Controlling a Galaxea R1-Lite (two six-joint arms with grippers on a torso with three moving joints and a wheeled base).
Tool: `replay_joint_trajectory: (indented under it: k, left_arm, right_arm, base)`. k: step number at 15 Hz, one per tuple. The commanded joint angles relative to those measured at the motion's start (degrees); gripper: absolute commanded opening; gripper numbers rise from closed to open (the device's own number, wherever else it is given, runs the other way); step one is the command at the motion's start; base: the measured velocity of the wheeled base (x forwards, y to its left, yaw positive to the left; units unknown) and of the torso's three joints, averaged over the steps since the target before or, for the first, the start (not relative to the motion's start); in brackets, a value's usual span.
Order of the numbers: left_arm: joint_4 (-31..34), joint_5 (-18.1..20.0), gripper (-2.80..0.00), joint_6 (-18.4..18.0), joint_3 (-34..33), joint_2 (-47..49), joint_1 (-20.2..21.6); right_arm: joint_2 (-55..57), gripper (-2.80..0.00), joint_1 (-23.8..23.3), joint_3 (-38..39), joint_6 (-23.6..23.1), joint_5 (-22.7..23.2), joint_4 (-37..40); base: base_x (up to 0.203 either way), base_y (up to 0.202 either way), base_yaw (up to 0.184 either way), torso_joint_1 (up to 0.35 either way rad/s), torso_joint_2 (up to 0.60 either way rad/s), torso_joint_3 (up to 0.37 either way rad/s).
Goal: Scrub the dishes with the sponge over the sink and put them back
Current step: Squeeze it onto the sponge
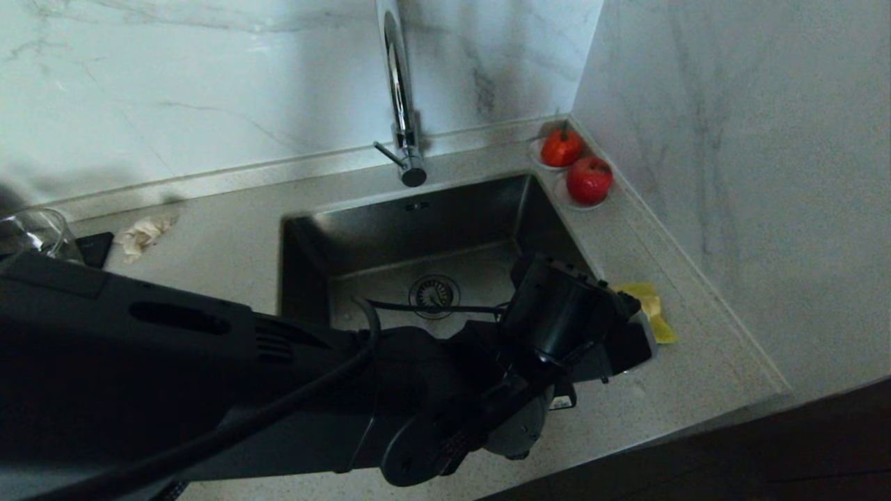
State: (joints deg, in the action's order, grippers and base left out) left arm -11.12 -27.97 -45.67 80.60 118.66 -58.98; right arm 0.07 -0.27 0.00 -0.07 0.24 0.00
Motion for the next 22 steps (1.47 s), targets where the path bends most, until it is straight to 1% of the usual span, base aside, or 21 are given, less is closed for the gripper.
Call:
replay_joint_trajectory:
  k: [1, 6, 9, 14, 18, 22]
  left_arm:
    - [0.0, -0.2, -2.8, -0.3, -0.4, -0.1, 0.0]
    - [1.1, -0.2, -2.8, -0.3, -0.3, 0.0, 0.0]
    - [1.1, -1.3, -2.8, -0.7, 0.0, -0.4, 0.0]
    - [0.9, -1.4, -2.8, -0.7, 0.3, -0.3, 0.4]
    - [1.1, -1.4, -2.8, -0.7, 1.7, 0.2, 0.4]
    - [0.1, -1.4, -2.8, 0.1, 0.8, 0.3, 0.4]
  right_arm:
    - [0.0, -2.8, 0.0, 0.0, 0.0, 0.0, 0.0]
    - [0.0, -2.8, 0.0, 0.0, 0.0, 0.0, 0.0]
    - [0.0, -2.8, 0.0, 0.0, 0.0, 0.0, 0.0]
    - [0.0, -2.8, 0.0, 0.0, 0.0, 0.0, 0.0]
    - [0.0, -2.8, 0.0, 0.0, 0.0, 0.0, 0.0]
    - [0.0, -2.8, 0.0, 0.0, 0.0, 0.0, 0.0]
  base:
    - [0.0, 0.0, 0.0, 0.0, 0.0, 0.0]
    - [0.0, 0.0, 0.0, 0.0, 0.0, 0.0]
    - [0.0, 0.0, 0.0, 0.0, 0.0, 0.0]
    - [0.0, 0.0, 0.0, 0.0, 0.0, 0.0]
    - [0.0, 0.0, 0.0, 0.0, 0.0, 0.0]
    - [0.0, 0.0, 0.0, 0.0, 0.0, 0.0]
